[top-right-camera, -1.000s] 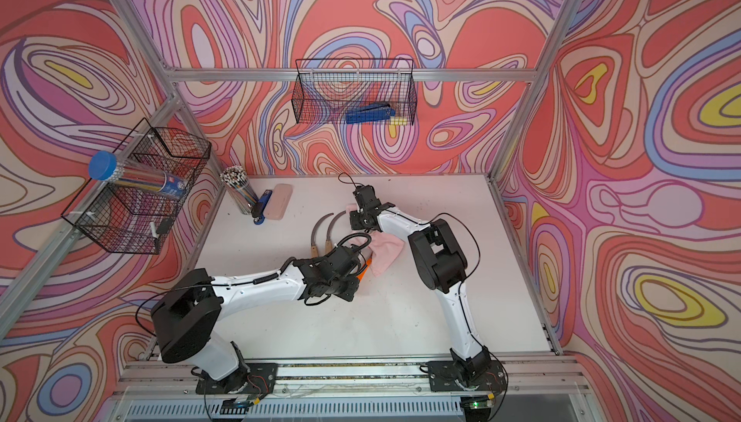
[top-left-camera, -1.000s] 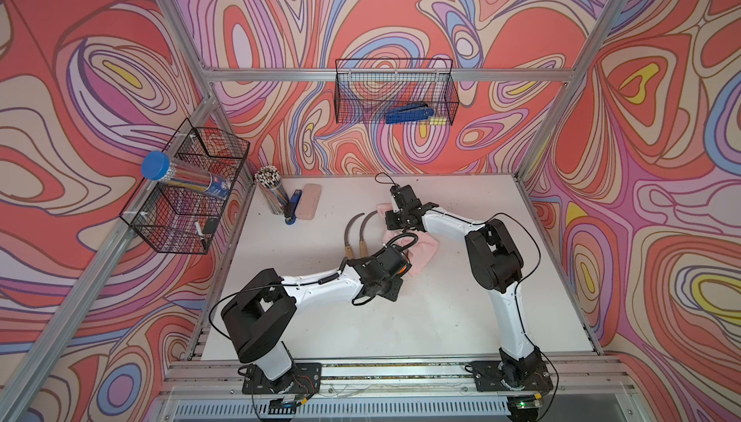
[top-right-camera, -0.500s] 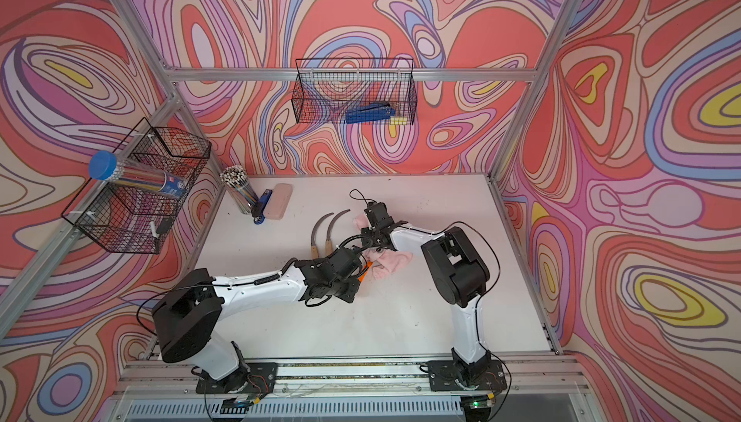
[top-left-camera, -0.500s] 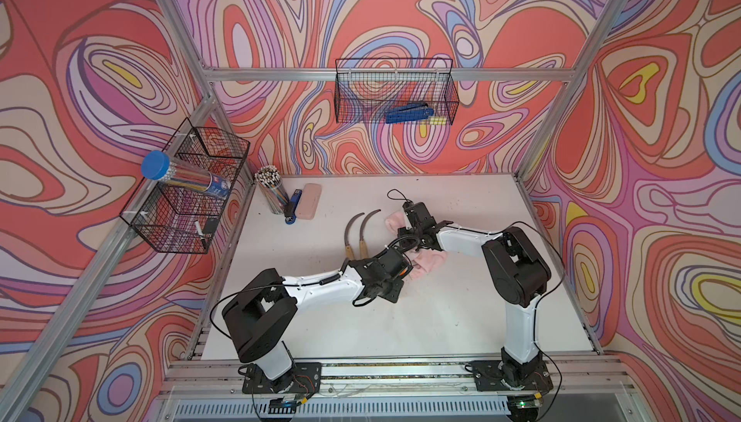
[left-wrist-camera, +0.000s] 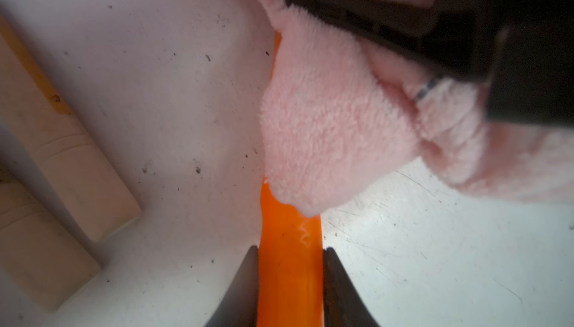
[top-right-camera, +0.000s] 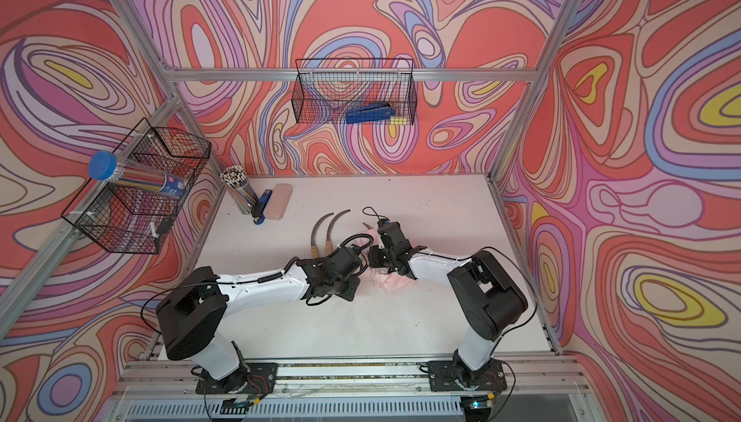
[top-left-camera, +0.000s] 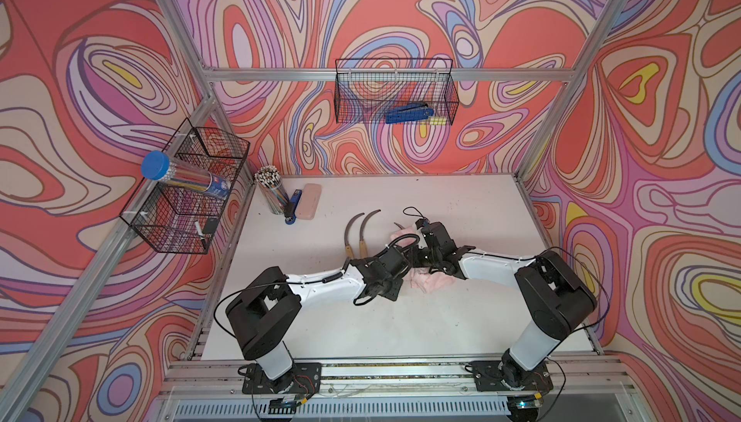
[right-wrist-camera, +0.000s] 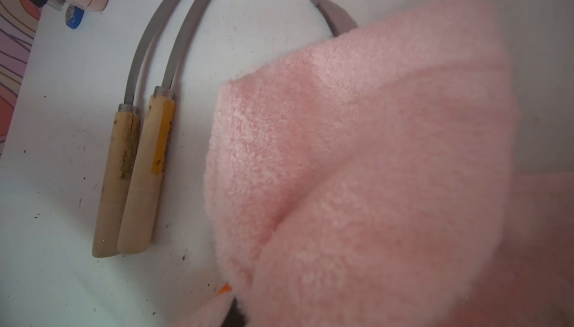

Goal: Wipe small sickles with rags
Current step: Wipe the small sickle.

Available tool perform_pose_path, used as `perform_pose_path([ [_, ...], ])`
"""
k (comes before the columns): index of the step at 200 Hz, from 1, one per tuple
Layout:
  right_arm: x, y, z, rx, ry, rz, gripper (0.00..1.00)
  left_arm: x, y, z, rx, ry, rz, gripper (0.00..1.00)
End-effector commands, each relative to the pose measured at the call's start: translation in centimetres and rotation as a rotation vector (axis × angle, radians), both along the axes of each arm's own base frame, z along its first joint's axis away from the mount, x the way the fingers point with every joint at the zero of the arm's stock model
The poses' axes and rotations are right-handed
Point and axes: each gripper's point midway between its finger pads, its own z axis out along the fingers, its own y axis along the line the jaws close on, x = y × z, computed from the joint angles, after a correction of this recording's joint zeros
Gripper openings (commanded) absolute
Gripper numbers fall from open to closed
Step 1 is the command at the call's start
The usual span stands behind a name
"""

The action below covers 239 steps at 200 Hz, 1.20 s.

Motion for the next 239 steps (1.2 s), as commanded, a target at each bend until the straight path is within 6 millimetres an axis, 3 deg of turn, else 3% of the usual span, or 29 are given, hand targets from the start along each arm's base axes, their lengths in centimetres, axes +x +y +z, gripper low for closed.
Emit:
perform_pose_path([
  [1,1.0,1.2,0.7,0.034,-0.027,-0.002,0.0,0.4,-0.5,0.4,-0.021,0.002,0.003,0.0],
  [16,2.2,1.1,0.7,0.002,-0.038,-0.018,0.0,0.3,-0.7,0.5,-0.028,0.005,-0.006,0.0],
  [22,2.6,1.0,-0.6,-0.027,-0.015,-0.023,0.0,0.2,-0.7,0.6,-0.029,0.005,-0.008,0.0],
  [78,8.3,-0.4,-4.0,-0.039,0.049,-0.077,0.0,-0.2,-0.5,1.0,-0.047,0.0,-0.015,0.0],
  [152,13.7,-1.5,-4.4,-0.048,0.051,-0.094,0.0,-0.3,-0.6,1.2,-0.054,0.004,-0.023,0.0],
  [183,14.4,-0.9,-4.1,-0.04,0.051,-0.084,0.0,-0.3,-0.5,1.2,-0.052,0.002,-0.023,0.0],
  [213,13.2,-1.5,-3.3,-0.037,0.043,-0.09,0.0,0.5,0.3,1.3,0.009,-0.047,-0.027,0.0],
  [239,11.7,-2.3,-1.8,-0.041,0.019,-0.087,0.0,2.9,0.9,2.4,0.048,-0.122,-0.022,0.23],
])
